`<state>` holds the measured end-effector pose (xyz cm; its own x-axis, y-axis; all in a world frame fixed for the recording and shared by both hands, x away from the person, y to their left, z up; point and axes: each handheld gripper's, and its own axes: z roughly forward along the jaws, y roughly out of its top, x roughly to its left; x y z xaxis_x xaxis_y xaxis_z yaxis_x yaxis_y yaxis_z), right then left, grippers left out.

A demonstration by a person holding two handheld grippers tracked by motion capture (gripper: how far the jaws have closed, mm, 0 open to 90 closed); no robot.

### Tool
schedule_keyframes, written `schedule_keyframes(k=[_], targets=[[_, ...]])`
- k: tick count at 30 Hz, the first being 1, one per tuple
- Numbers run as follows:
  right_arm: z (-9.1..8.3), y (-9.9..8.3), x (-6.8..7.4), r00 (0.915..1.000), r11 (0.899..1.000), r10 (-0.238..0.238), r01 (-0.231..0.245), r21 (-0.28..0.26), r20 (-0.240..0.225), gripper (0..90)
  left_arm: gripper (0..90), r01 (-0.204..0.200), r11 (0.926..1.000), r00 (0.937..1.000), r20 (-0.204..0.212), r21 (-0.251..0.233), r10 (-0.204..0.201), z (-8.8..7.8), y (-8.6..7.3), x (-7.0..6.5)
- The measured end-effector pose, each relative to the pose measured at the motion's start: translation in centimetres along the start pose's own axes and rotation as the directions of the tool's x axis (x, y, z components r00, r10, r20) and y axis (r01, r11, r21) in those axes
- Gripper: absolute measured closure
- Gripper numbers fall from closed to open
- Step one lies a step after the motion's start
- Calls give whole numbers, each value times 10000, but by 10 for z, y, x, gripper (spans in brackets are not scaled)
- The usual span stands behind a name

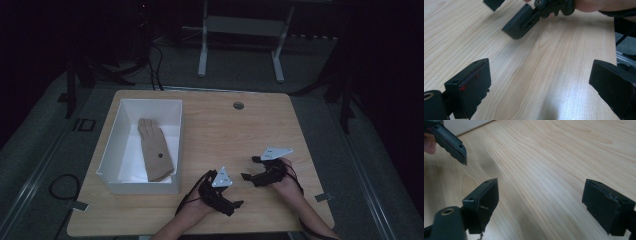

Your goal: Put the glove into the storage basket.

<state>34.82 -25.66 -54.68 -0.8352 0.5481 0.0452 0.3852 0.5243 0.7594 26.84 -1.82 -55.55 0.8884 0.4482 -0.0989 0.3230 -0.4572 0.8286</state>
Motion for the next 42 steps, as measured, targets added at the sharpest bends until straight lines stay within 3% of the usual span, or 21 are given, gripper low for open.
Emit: schedule_keyframes(k=[7,12,16,23,31,42], targets=[[-7,-13,-1,9998,9998,180,-179,-109,91,131,44,-95,9999,9999,68,41,95,3,-5,-1],[-8,-21,-1,9991,9997,200,-206,165,365,131,44,-139,9998,9999,-82,103,140,4,-9,-1],[-14,-30,-3,9984,9993,384,-382,-65,415,131,45,-113,9999,9998,-163,69,114,3,-13,1],[-22,-37,-3,9985,9997,127,-115,-233,532,131,45,-164,9998,9990,-423,131,169,0,-19,4],[-28,-44,-7,9976,9995,182,-166,-260,663,131,45,-64,10000,9990,-437,-4,64,-5,-23,5],[-29,-45,-10,9976,9987,373,-353,-361,580,135,44,-235,9997,9988,-429,-38,233,-9,-26,3]])
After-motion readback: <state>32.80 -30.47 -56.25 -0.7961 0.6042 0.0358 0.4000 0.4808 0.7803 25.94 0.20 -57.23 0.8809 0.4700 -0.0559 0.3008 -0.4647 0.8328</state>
